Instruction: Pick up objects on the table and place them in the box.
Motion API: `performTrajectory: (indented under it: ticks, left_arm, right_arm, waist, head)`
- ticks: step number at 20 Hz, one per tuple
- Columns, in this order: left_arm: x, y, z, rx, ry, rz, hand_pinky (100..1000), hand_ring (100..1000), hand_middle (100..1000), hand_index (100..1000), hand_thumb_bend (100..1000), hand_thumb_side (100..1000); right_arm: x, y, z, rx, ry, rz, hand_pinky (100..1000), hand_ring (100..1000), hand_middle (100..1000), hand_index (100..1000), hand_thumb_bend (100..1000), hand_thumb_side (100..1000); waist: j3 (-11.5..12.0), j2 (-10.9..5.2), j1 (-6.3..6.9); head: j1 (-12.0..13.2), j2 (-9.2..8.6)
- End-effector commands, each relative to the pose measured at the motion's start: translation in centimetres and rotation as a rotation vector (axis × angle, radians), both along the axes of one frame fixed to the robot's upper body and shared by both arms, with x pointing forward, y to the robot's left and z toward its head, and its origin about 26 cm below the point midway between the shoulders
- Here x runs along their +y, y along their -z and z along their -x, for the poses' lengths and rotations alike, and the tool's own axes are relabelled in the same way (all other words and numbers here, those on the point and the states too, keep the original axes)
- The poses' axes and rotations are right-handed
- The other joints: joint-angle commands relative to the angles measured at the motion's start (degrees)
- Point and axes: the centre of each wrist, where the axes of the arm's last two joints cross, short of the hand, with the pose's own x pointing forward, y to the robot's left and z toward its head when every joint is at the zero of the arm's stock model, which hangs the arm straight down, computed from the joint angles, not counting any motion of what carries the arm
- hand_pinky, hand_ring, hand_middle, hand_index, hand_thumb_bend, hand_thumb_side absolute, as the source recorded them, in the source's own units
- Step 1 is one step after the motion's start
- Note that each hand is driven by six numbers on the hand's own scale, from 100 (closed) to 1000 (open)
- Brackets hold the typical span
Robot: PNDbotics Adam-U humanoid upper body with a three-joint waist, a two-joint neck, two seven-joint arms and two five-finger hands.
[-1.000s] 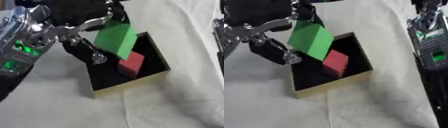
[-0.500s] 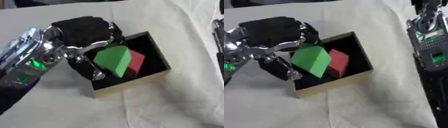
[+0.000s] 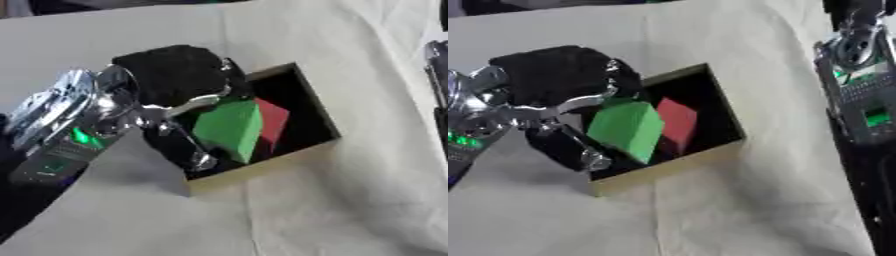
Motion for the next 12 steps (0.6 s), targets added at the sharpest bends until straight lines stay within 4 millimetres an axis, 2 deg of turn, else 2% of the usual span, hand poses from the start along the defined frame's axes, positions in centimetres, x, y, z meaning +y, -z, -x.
performTrajectory:
  ticks: [1, 2, 4, 12]
  left_arm:
    - [0.33, -0.76, 0.26, -0.090, -0.021, -0.037, 825, 794, 770, 925, 495, 396]
    - [0.37, -0.79, 0.26, -0.111, -0.029, -0.053, 842, 820, 793, 938, 550, 425]
    - [0.47, -0.80, 0.22, -0.150, -0.052, -0.086, 860, 848, 816, 951, 604, 482]
    - [0.89, -0.56, -0.06, -0.204, -0.118, -0.131, 885, 889, 850, 969, 658, 530]
  right_arm:
    - [-0.19, -1.00, 0.64, -0.039, -0.006, -0.008, 822, 770, 766, 980, 100, 1000]
    - [-0.21, -0.97, 0.64, -0.038, -0.006, -0.008, 822, 770, 766, 980, 100, 1000]
    - [-0.23, -0.94, 0.68, -0.037, -0.007, -0.008, 822, 770, 766, 980, 100, 1000]
    - [-0.27, -0.84, 0.77, -0.033, -0.008, -0.010, 822, 770, 766, 980, 100, 1000]
  waist:
    - [0.03, -1.67, -0.17]
    - [0.05, -1.69, -0.17]
    - [0.07, -1.71, -0.18]
    - [0.16, -1.80, -0.21]
  head:
    - [0.03, 0.25]
    - [0.00, 0.24]
    - [-0.04, 0.17]
    - [-0.37, -0.09]
